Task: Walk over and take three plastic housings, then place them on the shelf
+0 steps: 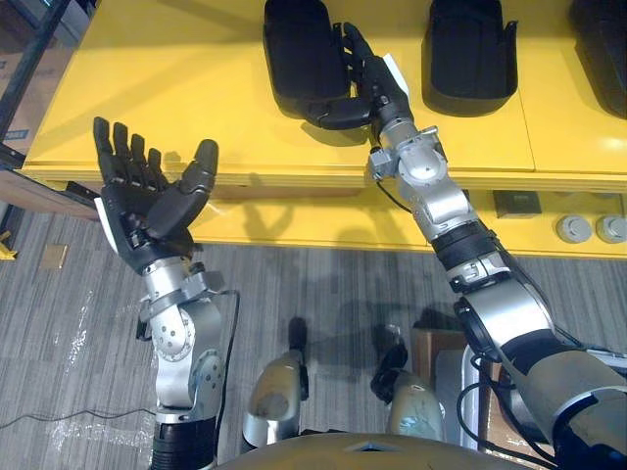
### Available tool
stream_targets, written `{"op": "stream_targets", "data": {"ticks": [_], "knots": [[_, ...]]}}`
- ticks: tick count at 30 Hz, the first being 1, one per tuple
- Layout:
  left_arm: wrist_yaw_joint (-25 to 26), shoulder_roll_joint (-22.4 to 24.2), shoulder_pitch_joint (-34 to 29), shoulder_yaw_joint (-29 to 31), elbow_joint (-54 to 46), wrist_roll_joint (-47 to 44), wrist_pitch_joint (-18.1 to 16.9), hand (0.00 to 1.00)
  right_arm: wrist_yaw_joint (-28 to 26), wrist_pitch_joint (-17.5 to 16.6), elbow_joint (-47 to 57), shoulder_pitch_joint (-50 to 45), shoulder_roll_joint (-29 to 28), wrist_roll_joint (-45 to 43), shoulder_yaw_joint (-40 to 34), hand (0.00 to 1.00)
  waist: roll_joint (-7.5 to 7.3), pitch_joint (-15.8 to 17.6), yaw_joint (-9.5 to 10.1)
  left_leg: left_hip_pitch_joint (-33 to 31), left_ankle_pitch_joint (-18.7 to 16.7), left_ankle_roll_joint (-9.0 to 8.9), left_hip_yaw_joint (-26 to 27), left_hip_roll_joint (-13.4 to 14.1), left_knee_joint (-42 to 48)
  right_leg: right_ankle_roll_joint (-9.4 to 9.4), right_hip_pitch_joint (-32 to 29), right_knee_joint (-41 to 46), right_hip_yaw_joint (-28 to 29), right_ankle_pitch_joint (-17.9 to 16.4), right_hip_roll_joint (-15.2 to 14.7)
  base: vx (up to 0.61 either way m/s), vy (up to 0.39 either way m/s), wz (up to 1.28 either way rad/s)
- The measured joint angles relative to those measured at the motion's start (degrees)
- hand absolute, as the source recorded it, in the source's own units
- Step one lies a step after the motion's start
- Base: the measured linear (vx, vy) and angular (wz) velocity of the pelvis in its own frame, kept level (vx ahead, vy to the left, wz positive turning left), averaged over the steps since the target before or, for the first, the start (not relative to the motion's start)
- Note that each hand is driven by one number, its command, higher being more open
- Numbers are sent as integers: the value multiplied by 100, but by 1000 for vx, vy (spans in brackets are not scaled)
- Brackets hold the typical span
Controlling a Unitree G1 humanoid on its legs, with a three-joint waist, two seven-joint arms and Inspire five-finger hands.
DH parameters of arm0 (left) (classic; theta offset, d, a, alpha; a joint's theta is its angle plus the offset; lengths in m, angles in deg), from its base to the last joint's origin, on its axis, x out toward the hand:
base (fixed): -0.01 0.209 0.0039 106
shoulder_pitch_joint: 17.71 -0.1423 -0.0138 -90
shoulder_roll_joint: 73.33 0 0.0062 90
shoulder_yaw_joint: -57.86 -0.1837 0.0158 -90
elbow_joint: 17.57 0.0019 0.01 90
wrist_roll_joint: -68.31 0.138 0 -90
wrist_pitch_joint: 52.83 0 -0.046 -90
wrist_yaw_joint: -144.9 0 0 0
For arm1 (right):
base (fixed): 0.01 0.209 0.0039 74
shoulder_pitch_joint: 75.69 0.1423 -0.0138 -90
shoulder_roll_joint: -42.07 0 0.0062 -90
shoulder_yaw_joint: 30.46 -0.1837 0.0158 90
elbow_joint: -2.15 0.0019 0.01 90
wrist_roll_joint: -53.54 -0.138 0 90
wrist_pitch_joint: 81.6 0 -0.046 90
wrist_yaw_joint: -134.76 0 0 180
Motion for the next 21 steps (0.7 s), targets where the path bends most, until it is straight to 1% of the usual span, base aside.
{"op": "stream_targets", "data": {"ticks": [3,5,10,15,21], "knots": [[-55,98,-234,138,-101,-7,-6,100,-155,-20,-10,2,123,-12,-50,100,38,35,14,33,67,5,-19,-20,-106,-1,-16,43,-11,-18,-20,-21,-11,3],[-118,106,-350,184,-110,-198,-104,100,-290,-123,-61,2,178,-38,-114,100,69,78,44,85,129,-1,-30,-59,-208,-4,-17,79,-17,-40,-28,-13,-1,2],[-205,155,-506,322,-110,-400,-125,100,-590,-240,-147,-6,183,-190,-143,100,71,79,43,112,179,2,-69,-84,-285,-3,-29,160,-51,-88,-71,-8,-8,4],[-376,167,-653,379,-110,-400,-132,100,-859,-453,-176,-60,164,-280,-69,100,71,79,120,113,186,9,-73,-91,-295,-3,-28,158,-57,-88,-79,0,0,0],[-480,206,-656,375,-110,-400,-133,100,-881,-592,-133,-215,106,-410,-31,100,71,79,122,145,235,18,-80,-94,-381,-2,-25,149,-77,-87,-78,0,0,0]]}}
